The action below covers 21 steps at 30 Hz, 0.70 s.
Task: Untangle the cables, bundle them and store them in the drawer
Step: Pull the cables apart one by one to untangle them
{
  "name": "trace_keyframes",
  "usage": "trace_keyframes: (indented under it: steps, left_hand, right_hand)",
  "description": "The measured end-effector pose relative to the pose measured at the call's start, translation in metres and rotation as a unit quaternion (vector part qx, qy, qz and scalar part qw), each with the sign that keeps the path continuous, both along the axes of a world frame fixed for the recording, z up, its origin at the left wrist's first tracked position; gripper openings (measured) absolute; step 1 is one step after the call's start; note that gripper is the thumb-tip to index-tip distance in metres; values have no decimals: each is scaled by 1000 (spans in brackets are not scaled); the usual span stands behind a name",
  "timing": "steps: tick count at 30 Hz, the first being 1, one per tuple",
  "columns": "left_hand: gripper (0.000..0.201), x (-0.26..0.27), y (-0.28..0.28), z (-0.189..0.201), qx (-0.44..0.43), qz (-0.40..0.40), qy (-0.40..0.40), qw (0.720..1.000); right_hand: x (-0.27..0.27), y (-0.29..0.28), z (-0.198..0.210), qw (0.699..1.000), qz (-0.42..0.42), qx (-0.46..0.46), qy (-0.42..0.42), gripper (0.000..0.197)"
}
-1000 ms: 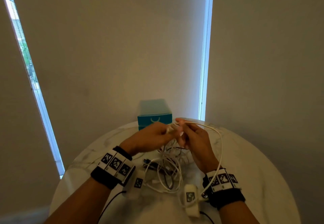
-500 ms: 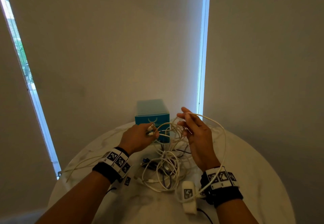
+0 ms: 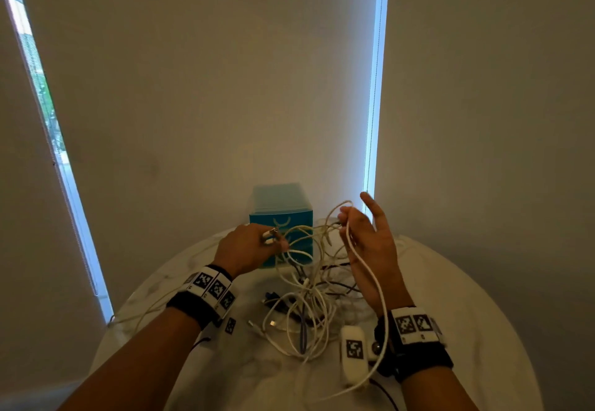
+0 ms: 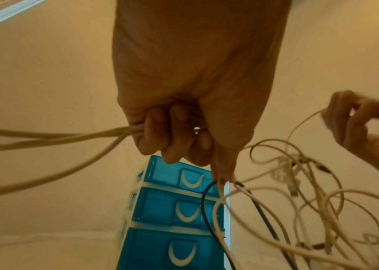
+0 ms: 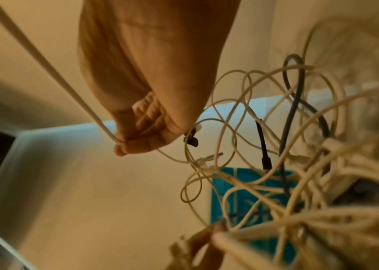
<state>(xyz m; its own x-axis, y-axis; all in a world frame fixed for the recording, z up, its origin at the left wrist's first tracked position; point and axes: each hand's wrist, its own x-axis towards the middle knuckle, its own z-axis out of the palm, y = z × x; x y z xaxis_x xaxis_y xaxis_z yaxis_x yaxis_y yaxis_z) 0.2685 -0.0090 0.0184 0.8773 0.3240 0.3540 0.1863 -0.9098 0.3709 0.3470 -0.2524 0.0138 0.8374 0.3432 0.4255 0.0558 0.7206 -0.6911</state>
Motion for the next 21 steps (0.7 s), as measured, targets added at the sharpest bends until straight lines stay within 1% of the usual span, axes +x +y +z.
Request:
trace_keyframes:
  steps: [1,2,3,4,5,6,8,9,11,12,13,14,15,16,17,19,21]
  left_hand:
    - [26,-1,2,-1,-2,8,6,1000]
    - [31,-1,4,-3,-10,8,12,1000]
    - [37,-1,4,-2,-25,-1,12,1000]
    - [40,0,2,0,-50,-15,6,999]
    - [38,-1,-3,4,-89,-33,-10,995]
    - [31,-3,-11,10,-148,-55,-35,987]
    - [15,-7,-29,22,-288,-100,-78,949]
    - [23,-10,-38,29,-353,-110,-82,926]
    - [55,-10,-46,36,-440,-112,-57,889]
    - [65,-9,-47,39,-456,-110,-47,882]
    - [65,-8,-48,42,-453,-106,-46,884]
    - [56,-7,-48,43,-429,-103,-54,896]
    - [43,-8,-49,46,-402,-104,-61,908]
    - [33,-10,-50,49,-387,-107,-71,913]
    - [28,-11,-49,50,-385,-105,-82,913]
    - [25,-11,-44,50,-372,-90,-98,919]
    - [21,-13,-41,50,-362,-72,-109,923]
  right_hand:
    - [2,4,-7,998,-8,-55,-3,39]
    - [3,8,-14,994,-11,-112,-6,40]
    - [3,13,-19,989,-12,-149,-4,40]
    - [3,16,-22,987,-15,-162,-6,37]
    - [3,17,-22,987,-21,-155,-18,34]
    - [3,15,-18,989,-26,-138,-41,34]
    - [1,9,-8,990,-18,-98,-100,37]
    - [-1,9,-5,989,-11,-92,-118,38]
    - [-9,13,-8,982,-1,-120,-144,37]
    - [-13,17,-13,976,-1,-148,-161,35]
    - [-17,21,-17,968,2,-176,-177,31]
    - [-20,24,-21,963,10,-197,-186,28]
    - [-22,27,-23,959,22,-212,-185,24]
    - [-26,28,-22,958,35,-222,-180,23]
    - [-28,28,-20,957,47,-230,-172,23]
    - [-29,27,-17,957,46,-250,-142,26]
    - [-21,24,-19,957,22,-283,-64,29]
